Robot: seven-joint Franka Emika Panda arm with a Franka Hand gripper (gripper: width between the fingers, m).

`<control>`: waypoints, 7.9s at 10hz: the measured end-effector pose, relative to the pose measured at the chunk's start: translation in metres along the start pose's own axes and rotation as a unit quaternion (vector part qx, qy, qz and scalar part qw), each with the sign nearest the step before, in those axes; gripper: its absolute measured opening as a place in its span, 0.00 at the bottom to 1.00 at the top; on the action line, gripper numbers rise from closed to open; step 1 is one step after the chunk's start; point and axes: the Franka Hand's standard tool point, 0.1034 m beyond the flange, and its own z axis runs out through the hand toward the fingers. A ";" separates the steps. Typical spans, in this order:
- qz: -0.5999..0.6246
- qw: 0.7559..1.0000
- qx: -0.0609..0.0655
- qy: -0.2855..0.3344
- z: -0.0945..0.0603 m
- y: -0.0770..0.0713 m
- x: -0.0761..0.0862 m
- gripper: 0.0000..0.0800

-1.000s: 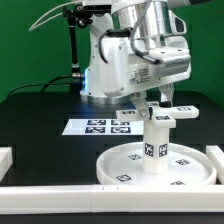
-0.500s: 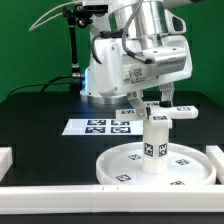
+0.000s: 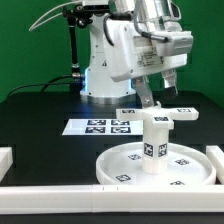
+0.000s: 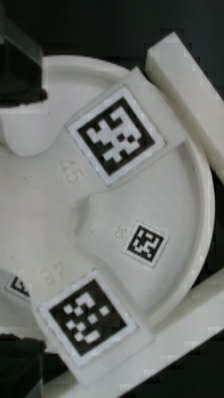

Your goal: Assemble round table

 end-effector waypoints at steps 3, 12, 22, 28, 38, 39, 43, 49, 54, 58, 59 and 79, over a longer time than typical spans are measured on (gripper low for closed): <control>-0.112 0.994 -0.003 0.003 0.003 0.001 0.003 0.81; -0.589 0.804 -0.081 0.006 0.006 0.000 -0.008 0.81; -0.920 0.372 -0.121 0.013 0.003 -0.008 0.002 0.81; -0.984 0.101 -0.147 0.007 0.007 -0.010 0.008 0.81; -0.985 0.063 -0.157 -0.004 0.014 -0.002 0.010 0.81; -0.985 0.064 -0.158 -0.005 0.015 -0.002 0.011 0.81; -0.985 0.068 -0.160 -0.005 0.017 -0.002 0.012 0.81; -0.984 0.071 -0.161 -0.007 0.016 -0.001 0.014 0.54; -0.971 0.179 -0.157 0.007 0.017 -0.001 0.015 0.54; -0.877 0.459 -0.132 0.052 0.017 0.003 0.013 0.54; -0.832 0.537 -0.122 0.065 0.017 0.002 0.013 0.54; -0.456 0.881 -0.078 0.098 0.004 0.007 0.004 0.81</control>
Offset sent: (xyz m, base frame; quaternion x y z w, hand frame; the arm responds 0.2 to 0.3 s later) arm 0.0035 -0.0005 -0.0113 -0.1375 0.1096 -0.4358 0.8827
